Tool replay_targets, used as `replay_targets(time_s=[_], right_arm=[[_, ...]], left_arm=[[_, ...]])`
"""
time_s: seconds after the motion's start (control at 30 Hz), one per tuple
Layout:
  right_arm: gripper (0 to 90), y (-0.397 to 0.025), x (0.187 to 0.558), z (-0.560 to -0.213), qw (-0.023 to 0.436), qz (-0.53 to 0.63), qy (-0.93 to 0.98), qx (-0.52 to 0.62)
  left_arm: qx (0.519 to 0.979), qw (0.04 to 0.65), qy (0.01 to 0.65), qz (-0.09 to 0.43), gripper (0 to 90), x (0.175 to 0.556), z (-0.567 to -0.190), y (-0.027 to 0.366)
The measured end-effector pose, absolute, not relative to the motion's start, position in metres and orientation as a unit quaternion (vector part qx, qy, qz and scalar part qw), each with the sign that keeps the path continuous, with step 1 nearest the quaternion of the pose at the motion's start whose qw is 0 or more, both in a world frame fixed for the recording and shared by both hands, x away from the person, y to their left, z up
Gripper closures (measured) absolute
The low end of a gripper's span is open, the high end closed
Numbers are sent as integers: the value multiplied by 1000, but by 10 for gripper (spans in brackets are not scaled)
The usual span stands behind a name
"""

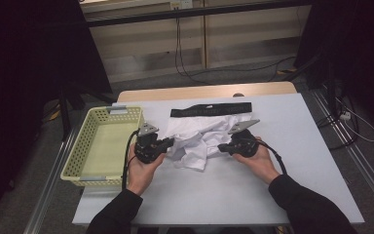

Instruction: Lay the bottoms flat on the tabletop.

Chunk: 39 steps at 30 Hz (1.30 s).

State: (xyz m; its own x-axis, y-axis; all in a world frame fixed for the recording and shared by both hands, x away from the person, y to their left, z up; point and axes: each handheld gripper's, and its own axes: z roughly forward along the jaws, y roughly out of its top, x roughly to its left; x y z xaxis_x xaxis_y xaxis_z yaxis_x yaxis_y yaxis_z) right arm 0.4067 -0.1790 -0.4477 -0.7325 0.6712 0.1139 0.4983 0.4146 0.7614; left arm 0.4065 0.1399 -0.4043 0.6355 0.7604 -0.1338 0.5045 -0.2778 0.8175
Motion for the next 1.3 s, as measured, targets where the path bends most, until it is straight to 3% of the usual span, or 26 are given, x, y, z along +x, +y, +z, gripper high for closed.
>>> replay_targets(time_s=[0.43,0.67,0.77,1.0,1.1,1.2,1.3], right_arm=[[900,-266,393,-435,157,417,790,420],[900,-289,392,-433,175,415,771,449],[739,-285,388,-433,169,411,779,442],[613,-252,372,-437,144,407,811,395],[553,-238,372,-445,129,388,828,384],[461,-234,376,-453,129,376,830,391],[420,-231,382,-459,133,364,832,397]], left_arm=[[793,427,405,156,865,407,-410,138],[810,412,391,148,860,401,-417,139],[822,403,376,144,847,393,-418,141],[839,393,354,127,815,375,-424,143],[841,392,351,126,726,371,-425,142],[836,388,361,142,539,373,-427,140],[836,396,353,142,489,376,-431,140]])
